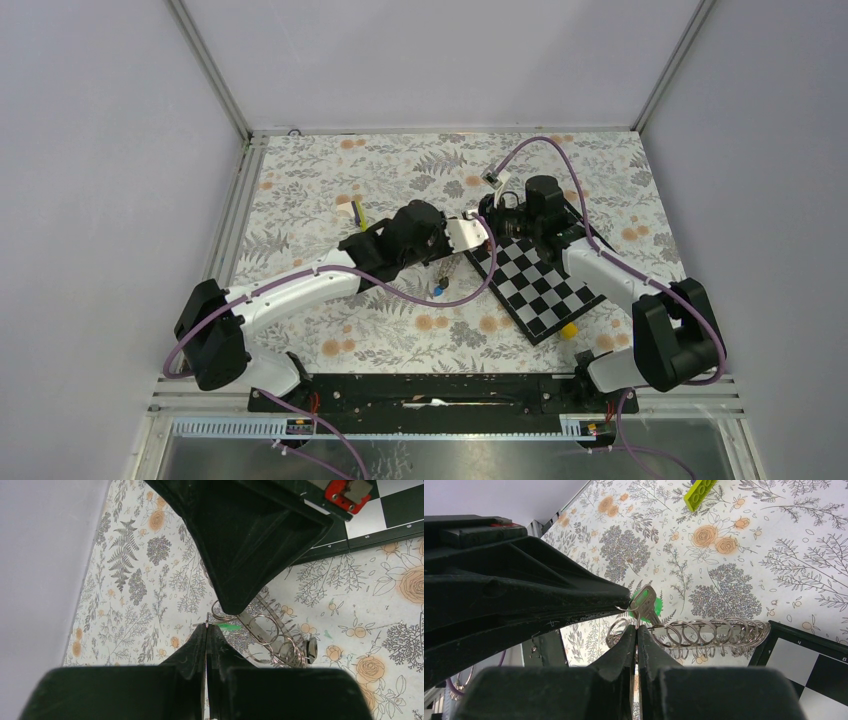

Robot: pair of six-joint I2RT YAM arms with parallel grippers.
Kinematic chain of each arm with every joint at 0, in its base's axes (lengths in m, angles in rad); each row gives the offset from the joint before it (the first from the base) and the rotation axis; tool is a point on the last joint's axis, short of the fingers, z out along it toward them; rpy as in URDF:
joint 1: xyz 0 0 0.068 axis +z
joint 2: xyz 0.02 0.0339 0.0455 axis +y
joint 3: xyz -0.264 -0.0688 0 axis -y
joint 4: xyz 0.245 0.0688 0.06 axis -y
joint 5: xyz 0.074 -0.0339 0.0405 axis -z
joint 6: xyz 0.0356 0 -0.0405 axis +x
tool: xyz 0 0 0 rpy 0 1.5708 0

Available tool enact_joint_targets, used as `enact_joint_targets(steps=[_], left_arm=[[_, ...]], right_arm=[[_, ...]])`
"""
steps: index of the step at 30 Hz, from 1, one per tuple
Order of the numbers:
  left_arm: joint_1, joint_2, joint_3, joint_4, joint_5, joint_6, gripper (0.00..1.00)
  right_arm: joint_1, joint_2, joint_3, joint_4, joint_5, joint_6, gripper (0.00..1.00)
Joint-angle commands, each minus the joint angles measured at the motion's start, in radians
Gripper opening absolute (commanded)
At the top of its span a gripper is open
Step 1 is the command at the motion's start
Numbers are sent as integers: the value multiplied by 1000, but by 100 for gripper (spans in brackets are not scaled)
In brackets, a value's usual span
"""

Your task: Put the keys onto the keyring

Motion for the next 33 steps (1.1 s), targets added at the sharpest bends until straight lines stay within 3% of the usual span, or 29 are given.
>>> enact_joint_targets(steps=[1, 33], left_arm=[[-5, -15, 56, 50, -19, -3, 0], [-3, -7, 15, 12, 28, 30, 0]], right_arm=[[5, -4, 35, 31, -25, -14, 0], [5, -23, 33, 39, -37, -17, 0]])
